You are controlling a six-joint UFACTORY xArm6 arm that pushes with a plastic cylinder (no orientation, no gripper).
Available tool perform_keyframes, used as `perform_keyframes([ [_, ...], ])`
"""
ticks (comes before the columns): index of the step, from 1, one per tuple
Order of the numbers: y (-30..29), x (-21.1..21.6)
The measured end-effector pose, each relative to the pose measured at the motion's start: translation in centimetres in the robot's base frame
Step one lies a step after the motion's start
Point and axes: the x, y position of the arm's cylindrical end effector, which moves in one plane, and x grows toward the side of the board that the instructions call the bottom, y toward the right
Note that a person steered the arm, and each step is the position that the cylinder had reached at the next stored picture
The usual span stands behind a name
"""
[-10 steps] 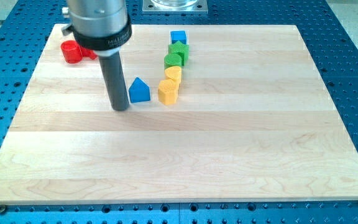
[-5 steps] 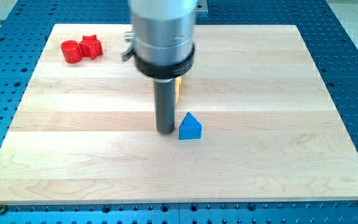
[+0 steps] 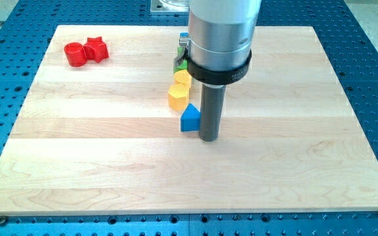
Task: Move the triangle below the hexagon
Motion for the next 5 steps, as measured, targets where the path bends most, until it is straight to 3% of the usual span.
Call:
perform_keyframes([
  [2, -5.1, -0.1],
  [5, -6.2, -1.2],
])
